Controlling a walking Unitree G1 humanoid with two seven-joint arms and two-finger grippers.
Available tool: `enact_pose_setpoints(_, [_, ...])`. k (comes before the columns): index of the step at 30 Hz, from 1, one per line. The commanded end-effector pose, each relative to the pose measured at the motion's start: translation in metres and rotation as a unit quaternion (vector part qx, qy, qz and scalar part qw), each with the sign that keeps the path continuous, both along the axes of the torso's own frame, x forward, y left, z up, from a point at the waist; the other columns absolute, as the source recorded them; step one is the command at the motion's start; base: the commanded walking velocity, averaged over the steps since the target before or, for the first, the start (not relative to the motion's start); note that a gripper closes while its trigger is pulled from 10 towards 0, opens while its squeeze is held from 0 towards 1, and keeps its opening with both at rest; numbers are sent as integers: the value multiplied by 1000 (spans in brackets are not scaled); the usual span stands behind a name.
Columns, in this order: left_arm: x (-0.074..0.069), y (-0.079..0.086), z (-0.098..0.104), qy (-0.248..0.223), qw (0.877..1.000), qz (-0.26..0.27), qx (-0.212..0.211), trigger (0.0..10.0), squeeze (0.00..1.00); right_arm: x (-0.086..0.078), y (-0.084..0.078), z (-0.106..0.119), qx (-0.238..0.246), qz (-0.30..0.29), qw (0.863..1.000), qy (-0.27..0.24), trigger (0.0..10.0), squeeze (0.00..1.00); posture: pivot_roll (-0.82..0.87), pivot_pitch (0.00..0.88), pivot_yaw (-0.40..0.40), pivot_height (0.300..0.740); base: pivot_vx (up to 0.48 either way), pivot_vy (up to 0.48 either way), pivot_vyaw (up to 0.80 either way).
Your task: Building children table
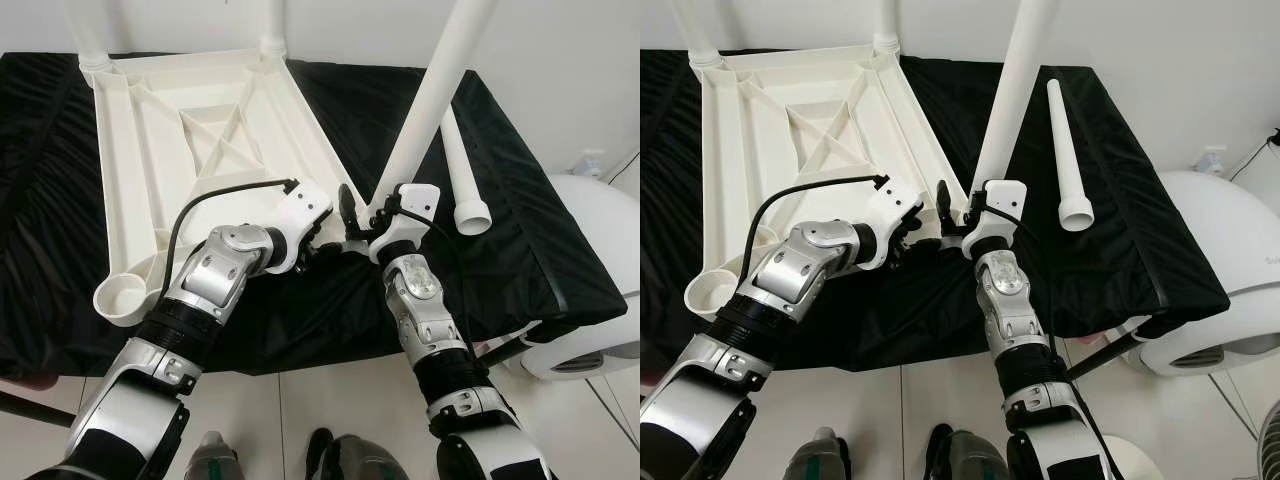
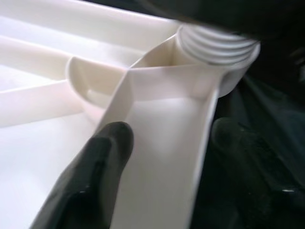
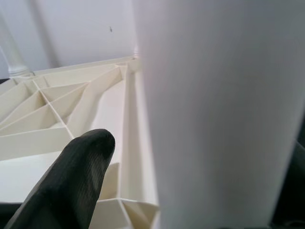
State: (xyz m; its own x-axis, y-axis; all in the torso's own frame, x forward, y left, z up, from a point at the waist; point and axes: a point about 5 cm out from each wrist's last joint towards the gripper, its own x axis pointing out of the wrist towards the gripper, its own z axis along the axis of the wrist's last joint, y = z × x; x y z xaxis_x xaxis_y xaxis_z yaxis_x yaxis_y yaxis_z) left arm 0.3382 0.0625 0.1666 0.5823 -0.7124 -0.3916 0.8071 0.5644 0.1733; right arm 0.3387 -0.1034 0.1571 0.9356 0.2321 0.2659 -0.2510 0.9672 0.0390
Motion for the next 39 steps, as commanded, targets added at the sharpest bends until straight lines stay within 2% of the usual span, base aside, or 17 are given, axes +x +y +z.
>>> enact_pose_setpoints(1, [0, 0, 2, -3, 1000, -1, 0, 10000, 0, -2, -4, -1, 6, 6, 1000, 0, 10000, 0, 46, 61, -87, 740, 0, 0, 0])
enact_pose_setpoints(4, [0, 2, 5, -7, 1000, -1, -3, 10000, 0, -3, -13, 4, 7, 25, 1000, -7, 10000, 0, 44, 56, -84, 740, 0, 0, 0])
enact_pose_setpoints(9, [-2, -1, 8, -11, 1000, -10, -7, 10000, 0, -3, -20, 7, 1, 26, 1000, -12, 10000, 0, 44, 51, -82, 740, 0, 0, 0])
enact_pose_setpoints(21, [-7, -15, 6, -4, 999, -28, -14, 10000, 0, -10, -36, 3, -24, 40, 999, -6, 10000, 0, 32, 39, -74, 740, 0, 0, 0])
enact_pose_setpoints(32, [-12, -26, -2, 6, 999, -47, -4, 10000, 0, -10, -39, 4, -26, 44, 999, -3, 10000, 0, 30, 43, -73, 740, 0, 0, 0])
enact_pose_setpoints(39, [-13, -28, -18, 23, 999, -42, 20, 10000, 0, -12, -40, 5, -27, 44, 999, -4, 10000, 0, 26, 47, -69, 740, 0, 0, 0])
